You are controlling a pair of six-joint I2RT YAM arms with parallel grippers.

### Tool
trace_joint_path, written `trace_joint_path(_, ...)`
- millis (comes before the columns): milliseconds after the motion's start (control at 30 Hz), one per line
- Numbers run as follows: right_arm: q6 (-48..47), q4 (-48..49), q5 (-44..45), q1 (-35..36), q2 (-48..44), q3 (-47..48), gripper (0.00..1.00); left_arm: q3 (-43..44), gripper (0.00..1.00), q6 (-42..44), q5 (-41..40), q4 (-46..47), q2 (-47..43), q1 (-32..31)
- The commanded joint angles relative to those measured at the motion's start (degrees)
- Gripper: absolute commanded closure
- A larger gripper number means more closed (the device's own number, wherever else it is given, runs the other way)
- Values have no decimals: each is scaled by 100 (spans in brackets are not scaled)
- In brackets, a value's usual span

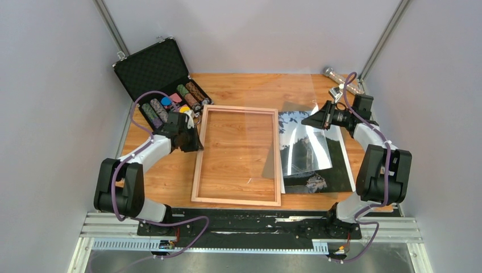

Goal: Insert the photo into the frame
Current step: Move the photo frame to the center of the board.

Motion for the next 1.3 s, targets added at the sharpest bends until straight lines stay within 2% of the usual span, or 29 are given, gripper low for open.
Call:
trace_joint_path(0, 5, 238, -169, 21, -18, 94, 100, 93, 100, -289, 716, 327, -351, -27)
trace_joint_path(133, -67, 173, -137, 21, 9, 118, 100, -3, 100, -287, 956, 472, -414, -31)
trace_joint_path(467, -62, 199, -114, 29, 36, 75, 100, -189, 100, -449, 856, 782, -282, -31)
trace_joint_path(533, 142, 470, -98, 45, -14, -152, 100, -222, 100, -526, 808, 873, -201, -39)
trace_joint_path(833, 1783, 2949, 47, 192, -397, -1406, 100, -240, 100, -746, 961, 1245, 394, -49)
trace_joint_path(1167, 2456, 3711, 648, 676, -884, -2170, 100, -363, 100, -1108, 1186, 1855, 834, -144)
trace_joint_path(1233, 2568, 3897, 798, 786, -974, -2314, 100, -413, 92, -1084, 1199, 1952, 855, -145)
trace_joint_path(1267, 2628, 3960, 872, 834, -1003, -2371, 100, -427, 83, -1074, 1204, 2040, 842, -145)
